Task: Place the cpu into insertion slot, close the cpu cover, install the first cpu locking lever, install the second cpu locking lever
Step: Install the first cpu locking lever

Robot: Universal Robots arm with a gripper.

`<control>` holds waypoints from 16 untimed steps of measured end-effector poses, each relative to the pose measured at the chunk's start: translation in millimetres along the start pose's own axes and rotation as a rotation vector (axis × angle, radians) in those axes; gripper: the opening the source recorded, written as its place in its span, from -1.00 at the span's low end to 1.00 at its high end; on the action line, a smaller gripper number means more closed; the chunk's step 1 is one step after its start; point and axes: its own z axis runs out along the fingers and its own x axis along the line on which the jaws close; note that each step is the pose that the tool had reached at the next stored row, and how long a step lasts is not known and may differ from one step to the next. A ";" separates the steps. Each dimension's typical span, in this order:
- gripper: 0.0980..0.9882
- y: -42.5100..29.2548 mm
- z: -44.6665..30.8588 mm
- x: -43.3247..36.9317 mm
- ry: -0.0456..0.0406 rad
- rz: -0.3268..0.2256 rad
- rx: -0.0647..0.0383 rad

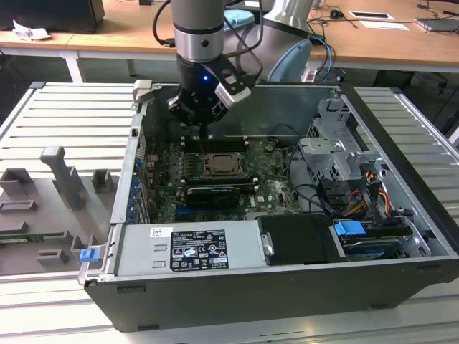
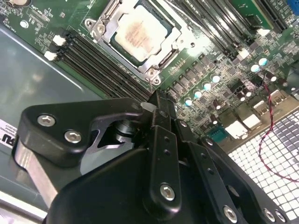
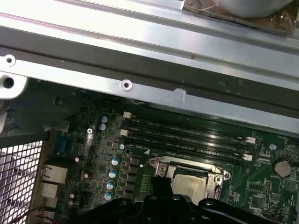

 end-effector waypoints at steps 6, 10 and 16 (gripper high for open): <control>-0.98 -0.1 1.1 0.1 -0.0030 0.084 0.004; -0.98 -0.1 1.7 0.2 -0.0035 0.097 0.005; -0.98 0.2 2.1 1.5 -0.0044 0.119 0.005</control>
